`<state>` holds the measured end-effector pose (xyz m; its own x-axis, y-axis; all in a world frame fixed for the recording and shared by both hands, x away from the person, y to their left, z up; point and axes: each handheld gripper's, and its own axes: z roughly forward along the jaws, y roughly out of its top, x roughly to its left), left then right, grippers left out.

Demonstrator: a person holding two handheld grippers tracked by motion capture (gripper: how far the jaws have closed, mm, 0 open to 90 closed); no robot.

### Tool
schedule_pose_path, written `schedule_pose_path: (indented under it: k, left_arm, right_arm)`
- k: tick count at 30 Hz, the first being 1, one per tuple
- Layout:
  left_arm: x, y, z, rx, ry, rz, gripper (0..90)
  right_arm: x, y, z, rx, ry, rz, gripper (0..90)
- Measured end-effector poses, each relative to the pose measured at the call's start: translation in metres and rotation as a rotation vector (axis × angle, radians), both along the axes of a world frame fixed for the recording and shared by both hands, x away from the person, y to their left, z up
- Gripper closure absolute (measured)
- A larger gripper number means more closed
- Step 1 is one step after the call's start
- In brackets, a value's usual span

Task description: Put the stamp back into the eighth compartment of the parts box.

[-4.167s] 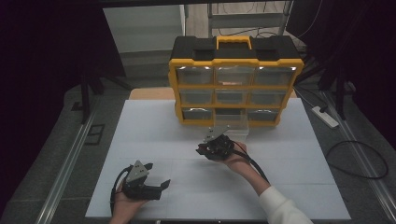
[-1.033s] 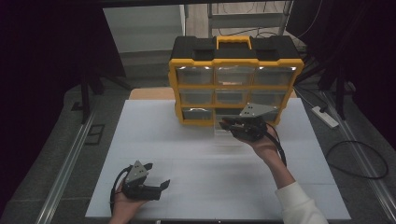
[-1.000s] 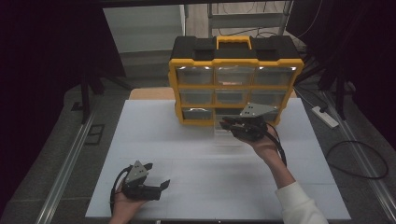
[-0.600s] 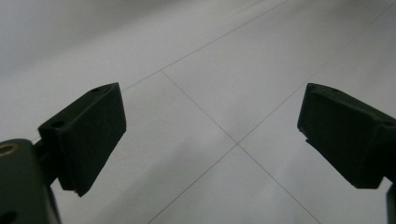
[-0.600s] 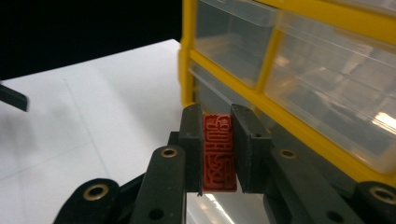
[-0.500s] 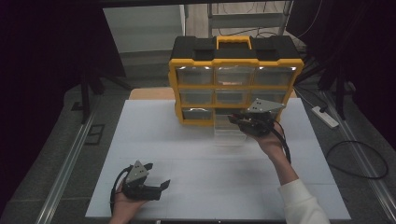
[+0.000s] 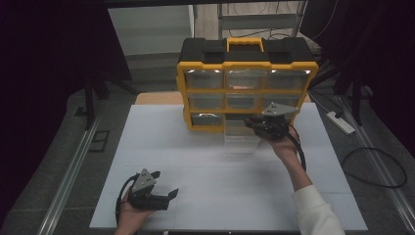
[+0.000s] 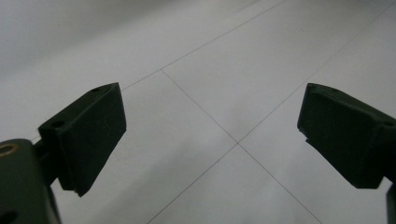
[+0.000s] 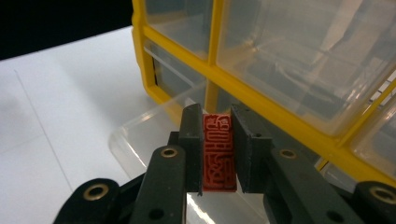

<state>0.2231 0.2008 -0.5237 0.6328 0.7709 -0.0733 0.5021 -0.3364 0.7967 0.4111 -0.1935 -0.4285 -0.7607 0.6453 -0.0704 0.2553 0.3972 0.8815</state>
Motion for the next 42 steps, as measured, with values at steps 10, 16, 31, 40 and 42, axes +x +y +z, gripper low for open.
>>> schedule_pose_path:
  k: [10, 16, 31, 40, 42]
  left_arm:
    - [0.000, 0.000, 0.000, 0.001, 0.000, -0.002, 8.0]
    - [0.000, 0.000, 0.000, 0.000, -0.001, -0.004, 8.1]
    - [0.000, 0.001, 0.000, 0.000, -0.002, -0.006, 8.2]
    - [0.001, 0.001, 0.000, -0.002, 0.000, -0.003, 8.2]
    - [0.001, 0.001, 0.000, -0.001, 0.000, -0.005, 8.2]
  right_arm:
    - [0.008, 0.006, -0.016, -0.040, 0.033, -0.004, 75.4]
    - [0.006, 0.007, -0.014, -0.041, 0.019, -0.001, 75.3]
    - [0.000, 0.009, -0.009, 0.020, -0.017, -0.075, 26.3]
    - [-0.003, 0.009, -0.007, 0.040, -0.019, -0.054, 24.0]
    - [-0.004, 0.009, -0.007, 0.036, -0.019, -0.052, 23.6]
